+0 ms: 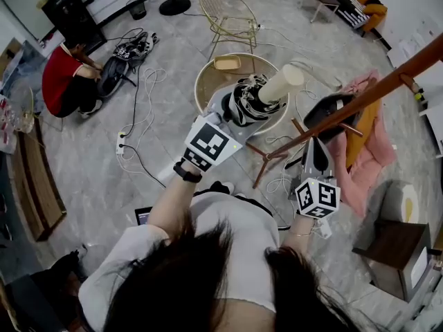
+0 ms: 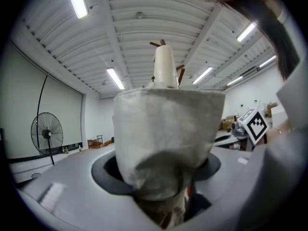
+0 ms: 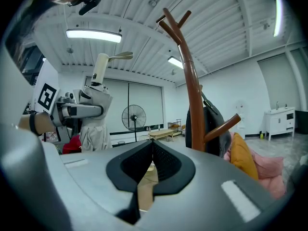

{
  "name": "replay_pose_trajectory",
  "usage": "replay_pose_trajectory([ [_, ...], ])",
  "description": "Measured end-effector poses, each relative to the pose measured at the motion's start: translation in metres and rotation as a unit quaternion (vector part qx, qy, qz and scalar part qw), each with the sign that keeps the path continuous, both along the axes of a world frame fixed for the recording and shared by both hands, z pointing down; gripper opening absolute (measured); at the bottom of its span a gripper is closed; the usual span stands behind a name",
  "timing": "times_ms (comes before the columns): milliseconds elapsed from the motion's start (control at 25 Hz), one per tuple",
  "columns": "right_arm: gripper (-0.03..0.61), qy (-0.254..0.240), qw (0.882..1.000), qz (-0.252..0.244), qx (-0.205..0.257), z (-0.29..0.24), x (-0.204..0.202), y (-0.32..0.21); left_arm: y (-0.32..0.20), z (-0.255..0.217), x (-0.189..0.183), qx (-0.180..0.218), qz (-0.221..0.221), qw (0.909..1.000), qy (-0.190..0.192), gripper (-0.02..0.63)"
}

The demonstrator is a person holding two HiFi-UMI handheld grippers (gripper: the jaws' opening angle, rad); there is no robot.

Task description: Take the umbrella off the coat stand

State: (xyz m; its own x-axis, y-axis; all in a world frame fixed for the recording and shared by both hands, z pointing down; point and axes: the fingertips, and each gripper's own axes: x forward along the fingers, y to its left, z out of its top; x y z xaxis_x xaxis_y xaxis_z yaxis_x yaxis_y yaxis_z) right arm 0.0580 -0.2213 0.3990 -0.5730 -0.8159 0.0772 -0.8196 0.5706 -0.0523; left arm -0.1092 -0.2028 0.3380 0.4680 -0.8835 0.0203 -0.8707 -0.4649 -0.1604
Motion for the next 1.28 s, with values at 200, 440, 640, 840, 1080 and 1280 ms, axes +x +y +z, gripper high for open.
replay_pose_trajectory([
  [200, 0.003, 0.019, 1.0, -0.001, -0.002, 0.008, -0.005, 0.0, 0.003, 0.027, -0.007, -0.031, -0.002, 0.9995, 0.006, 0.35],
  [440, 0.003, 0.033, 0.999, 0.021, -0.005, 0.016, 0.005, -0.002, -0.003, 0.064, 0.009, -0.068, 0.025, 0.9973, 0.012, 0.35],
  [640, 0.003, 0.043, 0.998, 0.035, -0.001, 0.021, 0.012, -0.009, -0.011, 0.091, 0.018, -0.093, 0.038, 0.9949, 0.013, 0.35],
  [840, 0.003, 0.039, 0.997, 0.067, -0.007, 0.028, 0.033, -0.022, -0.027, 0.116, 0.032, -0.118, 0.056, 0.9915, 0.007, 0.35],
  [1080, 0.003, 0.052, 0.995, 0.088, -0.011, 0.039, 0.044, -0.022, -0.029, 0.149, 0.039, -0.142, 0.08, 0.9866, 0.006, 0.348],
  [1280, 0.003, 0.053, 0.992, 0.112, -0.011, 0.042, 0.054, -0.017, -0.028, 0.16, 0.045, -0.151, 0.101, 0.9834, 0.007, 0.35],
])
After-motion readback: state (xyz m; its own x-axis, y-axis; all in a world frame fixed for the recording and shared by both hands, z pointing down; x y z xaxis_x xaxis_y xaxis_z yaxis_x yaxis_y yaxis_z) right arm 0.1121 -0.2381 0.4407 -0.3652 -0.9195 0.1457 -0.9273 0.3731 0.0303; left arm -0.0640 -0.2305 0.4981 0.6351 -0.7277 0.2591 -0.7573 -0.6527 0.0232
